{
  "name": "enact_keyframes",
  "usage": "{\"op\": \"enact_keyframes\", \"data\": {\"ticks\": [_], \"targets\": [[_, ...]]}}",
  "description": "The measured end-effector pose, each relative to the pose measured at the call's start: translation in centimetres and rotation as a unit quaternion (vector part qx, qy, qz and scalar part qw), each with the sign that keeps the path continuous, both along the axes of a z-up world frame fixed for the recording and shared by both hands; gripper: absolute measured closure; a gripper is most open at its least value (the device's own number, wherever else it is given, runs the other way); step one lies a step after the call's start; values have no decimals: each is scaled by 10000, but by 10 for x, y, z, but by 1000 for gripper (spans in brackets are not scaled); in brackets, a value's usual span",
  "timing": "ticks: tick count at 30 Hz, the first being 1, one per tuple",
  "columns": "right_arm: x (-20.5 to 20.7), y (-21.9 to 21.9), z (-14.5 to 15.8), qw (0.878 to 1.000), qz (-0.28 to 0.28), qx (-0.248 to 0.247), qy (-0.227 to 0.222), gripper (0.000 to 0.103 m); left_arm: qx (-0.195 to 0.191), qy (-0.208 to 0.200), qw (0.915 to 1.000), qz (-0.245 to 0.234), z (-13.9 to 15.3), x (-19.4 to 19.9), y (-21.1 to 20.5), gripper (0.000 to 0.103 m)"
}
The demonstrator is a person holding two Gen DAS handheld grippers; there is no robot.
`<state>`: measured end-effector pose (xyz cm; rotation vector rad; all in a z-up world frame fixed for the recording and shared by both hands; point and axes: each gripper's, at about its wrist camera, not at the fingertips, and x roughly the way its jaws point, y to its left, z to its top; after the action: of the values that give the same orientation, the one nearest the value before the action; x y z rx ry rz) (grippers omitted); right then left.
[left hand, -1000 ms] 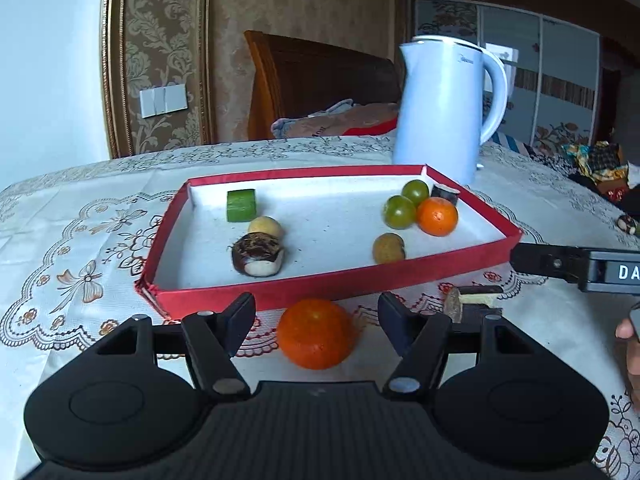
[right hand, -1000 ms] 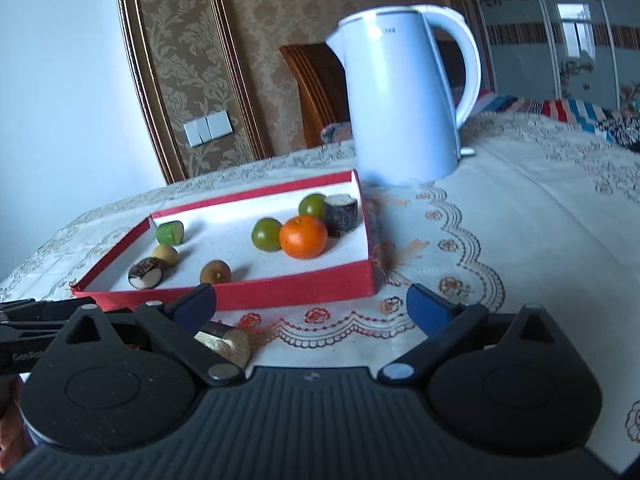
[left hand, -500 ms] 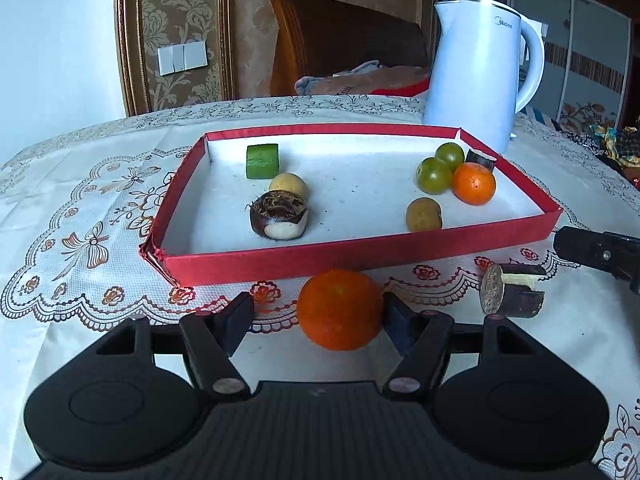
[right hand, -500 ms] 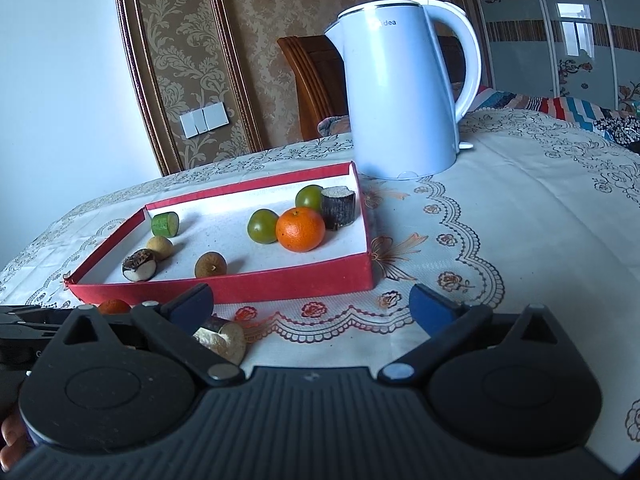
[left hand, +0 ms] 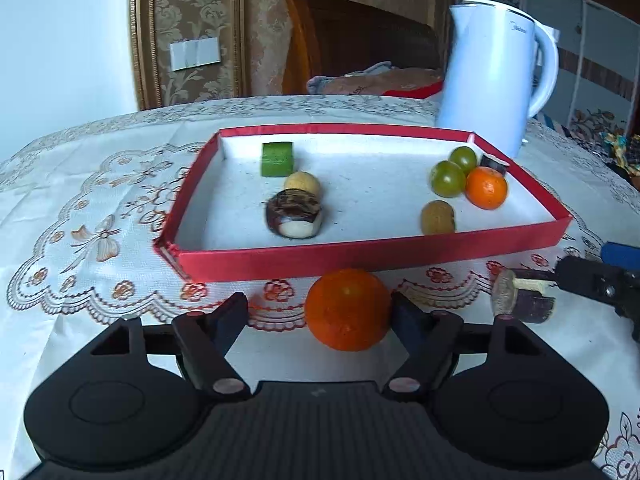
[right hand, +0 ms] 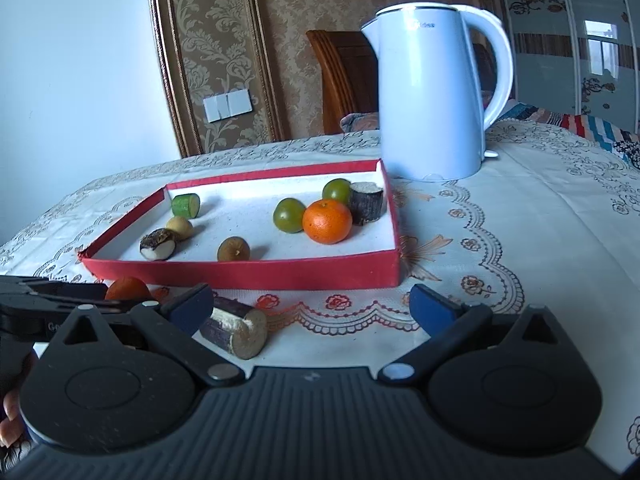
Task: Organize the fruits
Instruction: 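Move the left tool to the large orange while the right approaches the dark cylinder, then close the left tool on the large orange while the right grasps the bark cylinder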
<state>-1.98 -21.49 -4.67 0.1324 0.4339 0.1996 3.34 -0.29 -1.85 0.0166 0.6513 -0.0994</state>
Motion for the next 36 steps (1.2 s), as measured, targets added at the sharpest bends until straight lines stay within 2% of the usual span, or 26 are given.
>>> {"op": "enact_keyframes", "data": {"ticks": [3, 12, 24, 25, 27, 31, 36], "targets": [[1, 0, 0, 10000, -8, -12, 42, 0, -138, 9, 9999, 103, 1, 0, 7, 24], [3, 2, -2, 9999, 3, -58, 134, 0, -6, 16, 10000, 81, 0, 1, 3, 22], [11, 32, -4, 9949, 460, -810, 389, 0, 42, 29, 9999, 94, -1, 2, 2, 21], [12, 35, -5, 9942, 501, -858, 423, 1, 45, 30, 9999, 94, -1, 2, 2, 21], [15, 37, -5, 9939, 546, -835, 459, 15, 43, 30, 9999, 93, -1, 2, 2, 21], [24, 40, -8, 9932, 607, -773, 628, 18, 29, 28, 10000, 91, -1, 2, 3, 20], [29, 44, -7, 9934, 629, -738, 606, 37, -2, 15, 10000, 88, -1, 1, 3, 20]]}}
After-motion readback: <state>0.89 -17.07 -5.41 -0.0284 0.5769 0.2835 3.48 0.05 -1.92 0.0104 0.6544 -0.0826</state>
